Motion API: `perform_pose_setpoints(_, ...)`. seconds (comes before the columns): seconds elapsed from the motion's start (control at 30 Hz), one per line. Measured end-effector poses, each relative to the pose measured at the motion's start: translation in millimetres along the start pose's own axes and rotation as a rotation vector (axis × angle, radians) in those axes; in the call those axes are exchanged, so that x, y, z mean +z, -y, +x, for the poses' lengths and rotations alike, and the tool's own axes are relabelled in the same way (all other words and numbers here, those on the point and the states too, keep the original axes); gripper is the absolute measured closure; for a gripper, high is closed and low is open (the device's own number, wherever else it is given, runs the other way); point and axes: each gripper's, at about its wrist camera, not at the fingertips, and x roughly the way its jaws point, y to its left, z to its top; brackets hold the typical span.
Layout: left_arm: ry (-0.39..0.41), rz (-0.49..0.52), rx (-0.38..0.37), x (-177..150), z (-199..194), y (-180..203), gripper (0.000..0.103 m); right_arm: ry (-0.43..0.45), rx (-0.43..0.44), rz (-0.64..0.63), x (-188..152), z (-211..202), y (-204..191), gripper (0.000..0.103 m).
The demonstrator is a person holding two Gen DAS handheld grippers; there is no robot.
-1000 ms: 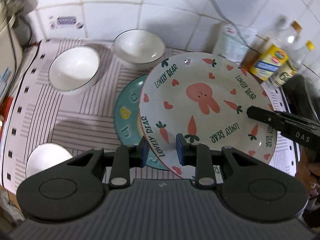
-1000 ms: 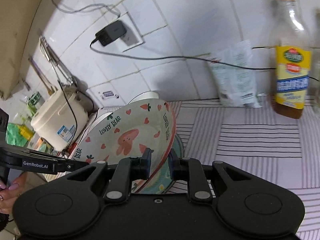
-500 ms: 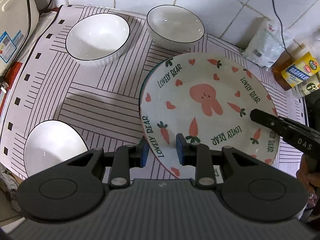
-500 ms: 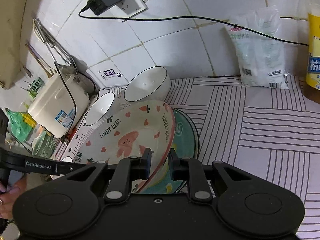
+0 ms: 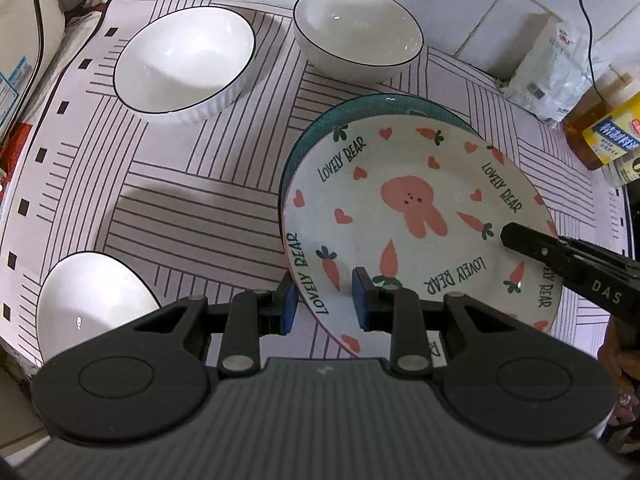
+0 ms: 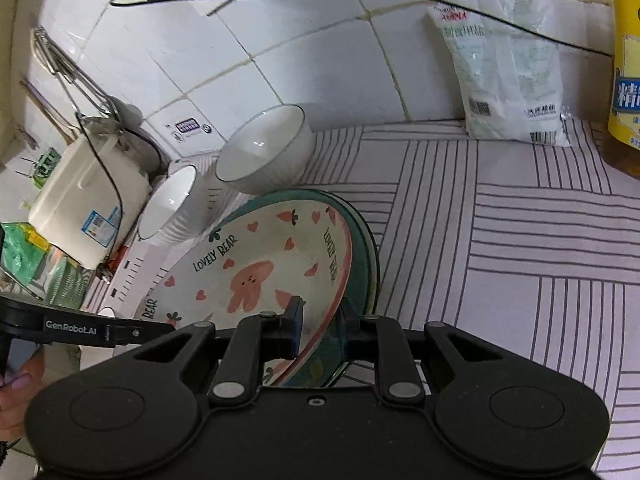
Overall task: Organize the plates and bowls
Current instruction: 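Lower the bunny plate onto the plate stack and open both grippers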
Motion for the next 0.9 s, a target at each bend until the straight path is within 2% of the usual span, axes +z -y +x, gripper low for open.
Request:
perform_pose_setpoints(0.33, -0.018, -0.019, 0.038, 1.0, 5.6, -1.8, 0.076, -0.033, -0.079, -0.053, -3.5, 4.2, -15.0, 0.079)
perform_pose_setpoints(0.5, -0.024, -0.032, 0.063, -0.6, 10.7, -2.3, 0.076, -0.039, -0.187, -0.184, -10.1, 10.2, -43.2, 0.068)
perform_pose_setpoints(0.7, -0.017, -0.038, 0.094, 4.5, 15.4, 0.4, 0.076, 0.025, -0.265, -0.175, -17.0, 11.4, -51.9, 0.065)
perform_pose_setpoints(0.8, -0.015, -0.021, 0.106, 6.4, 19.0, 5.0, 0.076, 0.077, -0.316, -0.213, -22.9, 13.0, -59.0, 0.064)
perform_pose_setpoints(0.9, -0.015, 0.017, 0.114, 7.7, 23.6, 9.7, 0.076, 0.165, -0.446, -0.394, -38.7, 17.3, -75.7, 0.064)
